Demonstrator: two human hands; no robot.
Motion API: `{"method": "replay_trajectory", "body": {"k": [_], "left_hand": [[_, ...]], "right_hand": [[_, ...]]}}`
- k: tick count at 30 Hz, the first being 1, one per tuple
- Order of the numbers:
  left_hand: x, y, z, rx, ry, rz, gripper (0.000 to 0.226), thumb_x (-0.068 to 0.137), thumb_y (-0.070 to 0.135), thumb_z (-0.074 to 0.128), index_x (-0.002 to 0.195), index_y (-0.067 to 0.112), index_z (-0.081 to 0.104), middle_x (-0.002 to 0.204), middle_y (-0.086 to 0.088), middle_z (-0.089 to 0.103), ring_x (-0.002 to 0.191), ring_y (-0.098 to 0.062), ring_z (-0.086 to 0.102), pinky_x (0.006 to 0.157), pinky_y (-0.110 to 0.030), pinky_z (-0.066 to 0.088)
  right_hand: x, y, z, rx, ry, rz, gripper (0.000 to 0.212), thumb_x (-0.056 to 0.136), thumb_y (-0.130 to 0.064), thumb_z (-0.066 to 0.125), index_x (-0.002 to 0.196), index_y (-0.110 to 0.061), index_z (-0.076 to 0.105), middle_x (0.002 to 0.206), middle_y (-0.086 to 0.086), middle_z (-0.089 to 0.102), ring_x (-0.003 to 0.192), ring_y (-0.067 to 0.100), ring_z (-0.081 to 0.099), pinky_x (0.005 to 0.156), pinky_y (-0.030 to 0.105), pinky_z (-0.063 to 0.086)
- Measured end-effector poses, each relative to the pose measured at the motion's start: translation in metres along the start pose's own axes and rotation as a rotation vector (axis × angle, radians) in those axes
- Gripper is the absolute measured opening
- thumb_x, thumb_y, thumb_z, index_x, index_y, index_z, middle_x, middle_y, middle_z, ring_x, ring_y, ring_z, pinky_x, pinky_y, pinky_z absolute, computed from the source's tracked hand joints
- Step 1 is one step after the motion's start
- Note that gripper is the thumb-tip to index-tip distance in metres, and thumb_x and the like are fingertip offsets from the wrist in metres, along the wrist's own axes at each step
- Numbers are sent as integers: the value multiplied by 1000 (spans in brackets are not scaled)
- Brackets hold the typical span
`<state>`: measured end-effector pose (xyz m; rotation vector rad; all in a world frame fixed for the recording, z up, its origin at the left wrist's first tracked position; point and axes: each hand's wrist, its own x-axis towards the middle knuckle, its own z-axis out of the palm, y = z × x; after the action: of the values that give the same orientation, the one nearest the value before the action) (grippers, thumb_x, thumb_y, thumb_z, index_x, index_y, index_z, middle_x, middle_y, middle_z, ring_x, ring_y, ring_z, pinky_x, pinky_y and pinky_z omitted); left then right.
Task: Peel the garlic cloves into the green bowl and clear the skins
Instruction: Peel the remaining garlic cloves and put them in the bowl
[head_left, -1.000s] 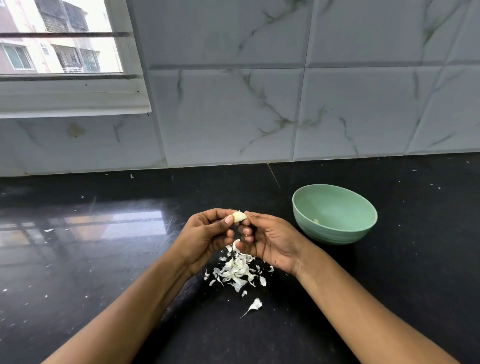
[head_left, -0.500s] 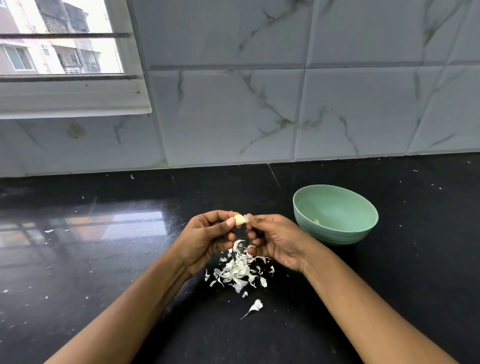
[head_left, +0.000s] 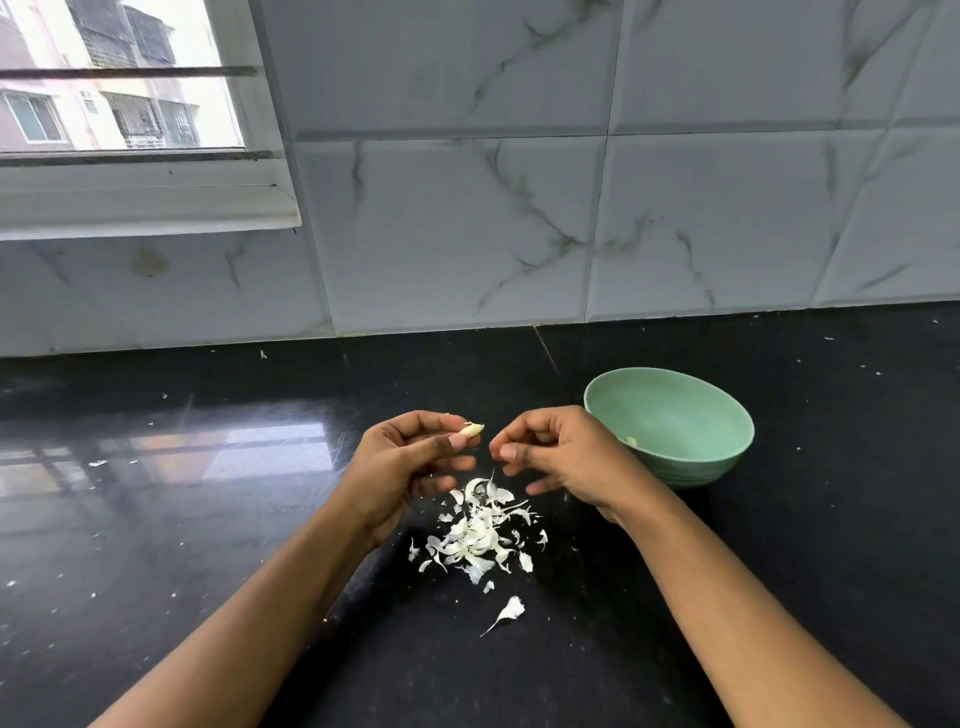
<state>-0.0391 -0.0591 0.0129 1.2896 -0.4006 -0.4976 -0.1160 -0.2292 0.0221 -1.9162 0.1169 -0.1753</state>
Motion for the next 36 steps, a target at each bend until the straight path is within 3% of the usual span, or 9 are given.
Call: {"method": "replay_trajectory", "body": {"k": [6, 9, 15, 19, 28, 30, 33, 36], "left_hand": [[0, -1, 0, 80, -13, 43, 21, 72, -6, 69, 88, 7, 67, 71, -3, 72, 62, -10, 69, 47, -17, 50], [-1, -1, 1, 141, -14, 76, 23, 76, -10, 67, 90, 8, 66, 72, -2, 72, 63, -10, 68, 48, -18, 50], [-4, -1, 5, 159, -17, 109, 29, 72, -8, 71, 97, 5, 65, 79, -7, 74, 66, -12, 69, 51, -19, 52], [-4, -2, 7, 114, -18, 84, 34, 64, 8, 73, 98, 7, 65, 77, -6, 74, 67, -12, 70, 54, -18, 52], [-4, 0, 6, -28, -29, 50, 36, 64, 3, 69, 99, 9, 63, 78, -8, 74, 64, -12, 70, 53, -18, 54], [-4, 2, 6, -47, -21, 48, 35, 64, 3, 68, 98, 9, 64, 79, -8, 74, 65, -13, 71, 52, -18, 54], [-4, 3, 6, -23, -2, 46, 36, 64, 3, 69, 99, 9, 64, 80, -9, 74, 66, -13, 71, 52, -18, 54], [-4, 2, 5, 35, 19, 49, 35, 66, 1, 71, 99, 11, 65, 79, -7, 74, 66, -12, 71, 52, -18, 53]], "right_hand": [[-1, -2, 1, 63, 52, -15, 5, 88, -14, 65, 93, -15, 67, 79, 1, 71, 67, 10, 67, 60, 27, 52], [-1, -3, 4, 124, 63, -46, 16, 82, -18, 71, 97, -18, 66, 82, 4, 70, 71, 14, 67, 63, 31, 55], [0, -1, 15, 153, 121, -115, 12, 77, -7, 75, 81, -11, 64, 72, 7, 68, 63, 14, 66, 59, 24, 57], [-1, -1, 14, 241, 68, -60, 9, 80, -2, 70, 82, -6, 63, 68, 6, 68, 61, 11, 67, 59, 22, 56], [-1, -6, 10, 600, -19, 188, 9, 93, -5, 54, 86, -2, 59, 63, 7, 70, 55, 11, 67, 50, 19, 55], [-1, -5, 9, 559, 4, 210, 12, 95, -10, 52, 86, -3, 56, 59, 5, 68, 51, 11, 66, 47, 19, 54], [-3, -6, 10, 314, 5, 172, 21, 95, -18, 54, 78, -5, 55, 55, 4, 66, 46, 11, 63, 44, 19, 50], [-4, -8, 9, 187, 20, 135, 21, 97, -19, 51, 84, -5, 61, 67, 6, 69, 51, 11, 64, 47, 20, 49]]}}
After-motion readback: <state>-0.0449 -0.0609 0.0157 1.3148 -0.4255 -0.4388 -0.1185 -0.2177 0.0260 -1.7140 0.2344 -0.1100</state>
